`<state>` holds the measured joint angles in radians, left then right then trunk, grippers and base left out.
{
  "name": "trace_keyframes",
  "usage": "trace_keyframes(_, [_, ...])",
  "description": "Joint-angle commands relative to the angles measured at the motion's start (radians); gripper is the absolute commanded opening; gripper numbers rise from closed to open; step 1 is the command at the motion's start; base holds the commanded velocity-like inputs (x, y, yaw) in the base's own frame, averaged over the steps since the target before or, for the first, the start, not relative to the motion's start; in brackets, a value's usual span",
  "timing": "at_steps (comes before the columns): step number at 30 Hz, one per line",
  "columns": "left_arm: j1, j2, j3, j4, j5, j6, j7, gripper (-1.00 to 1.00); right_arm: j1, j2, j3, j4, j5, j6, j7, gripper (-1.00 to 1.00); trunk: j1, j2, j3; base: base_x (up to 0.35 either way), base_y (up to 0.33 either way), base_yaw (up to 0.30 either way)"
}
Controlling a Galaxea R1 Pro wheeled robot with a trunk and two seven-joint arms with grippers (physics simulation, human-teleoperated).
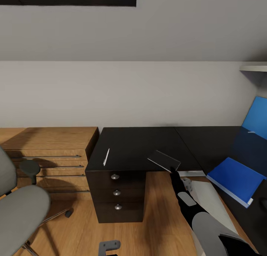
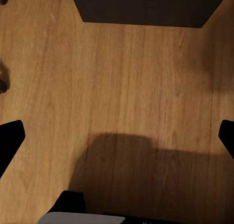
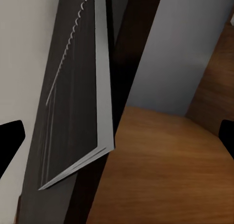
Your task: In the bedroom, organize the workspace by keeping the computer under the desk, ensuring the monitor is on the desk, placing the keyboard on the desk next to the monitor, placing the mouse on the desk next to the keyboard, moving the folder from the swivel chair onto the desk next to the mouse, stacking the notebook on top of the folder with the pen on top of the notebook, and positioning the swivel chair next to the desk.
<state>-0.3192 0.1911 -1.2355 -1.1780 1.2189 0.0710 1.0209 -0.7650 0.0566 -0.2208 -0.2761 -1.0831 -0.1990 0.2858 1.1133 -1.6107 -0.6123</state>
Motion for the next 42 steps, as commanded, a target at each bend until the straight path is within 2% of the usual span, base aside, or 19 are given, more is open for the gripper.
trace_keyframes(1, [-0.001,0.001,-0.002,-0.001,0.0,0.007,0.005,1.0,-0.001,0.0,0.0,0.001,-0.011,-0.002,0.007,1.0,0.0,-0.001,-0.001,0.026,0.0,0.0])
trace_keyframes(6, [-0.001,0.0,-0.002,0.011,0.001,0.007,0.005,1.0,-0.001,0.0,0.0,0.001,-0.011,-0.002,0.007,1.0,0.0,-0.001,-0.001,0.049,0.0,0.0])
trace_keyframes(13, [-0.001,-0.018,-0.001,0.034,0.001,0.007,0.005,1.0,-0.001,0.0,0.0,0.001,-0.011,-0.002,0.007,1.0,0.0,-0.001,-0.001,0.012,0.0,0.0])
trace_keyframes(29, [-0.001,-0.019,-0.001,0.037,0.0,0.007,0.005,1.0,-0.001,0.0,0.0,0.001,-0.011,-0.002,0.006,1.0,0.0,-0.001,-0.001,0.0,0.0,0.0])
trace_keyframes(30, [-0.001,-0.019,-0.002,0.037,0.0,0.007,0.005,1.0,-0.001,0.0,0.0,0.001,-0.011,-0.002,0.006,-1.0,0.0,-0.001,-0.001,0.0,0.0,0.0])
trace_keyframes(42, [-0.001,-0.019,-0.002,0.037,0.0,0.007,0.005,1.0,-0.001,0.0,-0.001,0.0,-0.011,-0.003,0.007,-1.0,0.0,-0.001,-0.001,0.0,0.0,0.0])
